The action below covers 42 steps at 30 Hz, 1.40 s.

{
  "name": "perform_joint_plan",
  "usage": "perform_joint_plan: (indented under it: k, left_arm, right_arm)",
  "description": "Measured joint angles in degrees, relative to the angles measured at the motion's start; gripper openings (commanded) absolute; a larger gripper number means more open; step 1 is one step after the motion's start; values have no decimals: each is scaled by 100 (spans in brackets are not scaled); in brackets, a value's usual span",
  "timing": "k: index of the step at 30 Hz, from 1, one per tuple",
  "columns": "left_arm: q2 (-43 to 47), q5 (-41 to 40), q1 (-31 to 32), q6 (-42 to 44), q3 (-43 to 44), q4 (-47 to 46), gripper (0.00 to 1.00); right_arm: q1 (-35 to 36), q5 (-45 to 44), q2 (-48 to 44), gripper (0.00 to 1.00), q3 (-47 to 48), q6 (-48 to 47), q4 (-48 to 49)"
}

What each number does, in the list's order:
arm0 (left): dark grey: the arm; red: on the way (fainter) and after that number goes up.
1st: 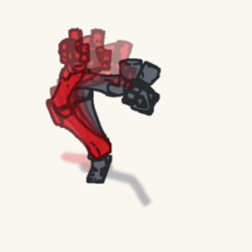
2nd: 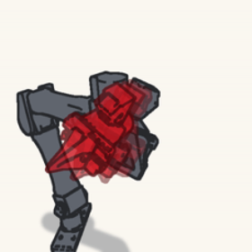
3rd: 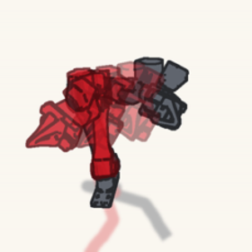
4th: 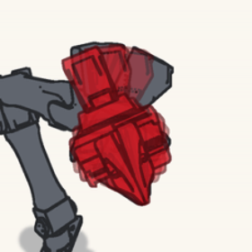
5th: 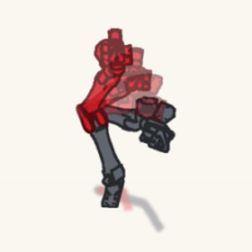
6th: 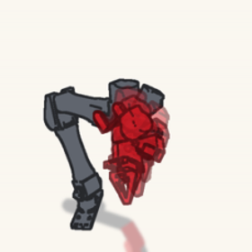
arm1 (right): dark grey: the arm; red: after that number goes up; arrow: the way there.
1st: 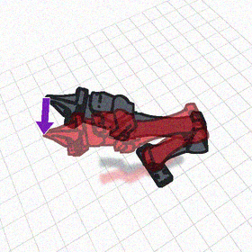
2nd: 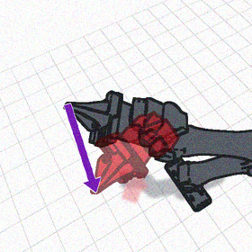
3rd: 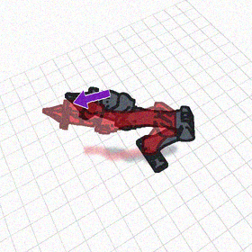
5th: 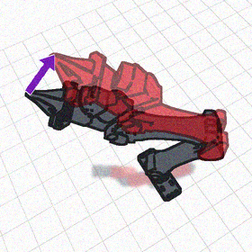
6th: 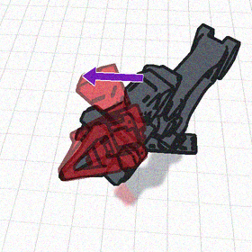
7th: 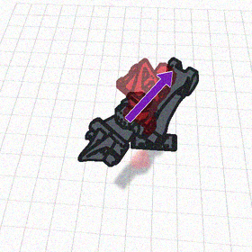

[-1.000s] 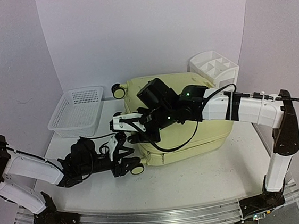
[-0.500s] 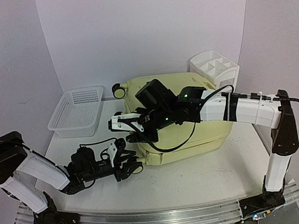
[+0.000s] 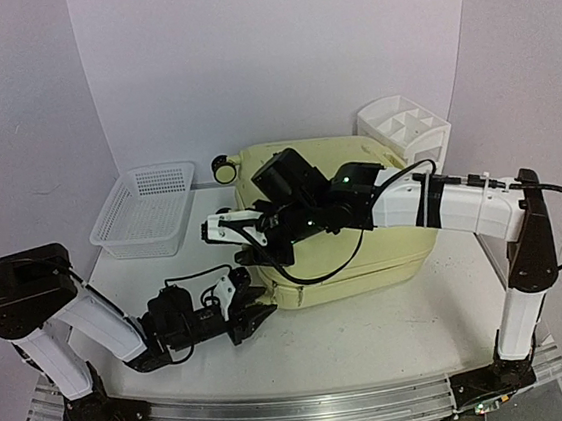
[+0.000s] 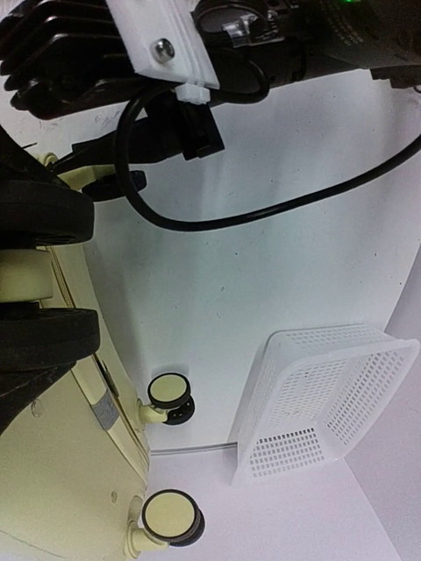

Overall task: Open, take out, and arrange the luggage
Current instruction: Open the zipper on the luggage.

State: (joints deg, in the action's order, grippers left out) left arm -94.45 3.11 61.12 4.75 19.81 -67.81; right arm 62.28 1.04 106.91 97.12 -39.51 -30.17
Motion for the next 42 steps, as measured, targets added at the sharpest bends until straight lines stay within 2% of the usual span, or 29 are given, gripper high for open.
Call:
perform_joint_plan:
  k: [5, 11, 19, 22, 29, 36, 42]
  left_arm:
    - [-323, -459, 142, 4, 184, -254, 42]
    - [-603, -1150, 334, -7, 328, -463, 35]
    - [-763, -1840, 485, 39, 531, -457, 13]
    - [-763, -2002, 520, 85, 535, -459, 0]
    - [-730, -2144, 636, 125, 573, -334, 0]
    - [-4, -2179, 632, 122, 616, 774, 0]
    - [339, -1784, 407, 31, 365, 1078, 0]
  right_arm:
    - [0, -28, 4, 0, 11, 33, 17]
    - [-28, -63, 9, 0, 11, 48, 28]
    - [-85, -155, 26, 0, 11, 92, 48]
    - [-87, -166, 26, 0, 11, 114, 59]
    - [-87, -192, 26, 0, 11, 116, 92]
    - [-85, -243, 26, 0, -37, 105, 214]
    - [-55, -260, 17, 0, -258, 57, 549]
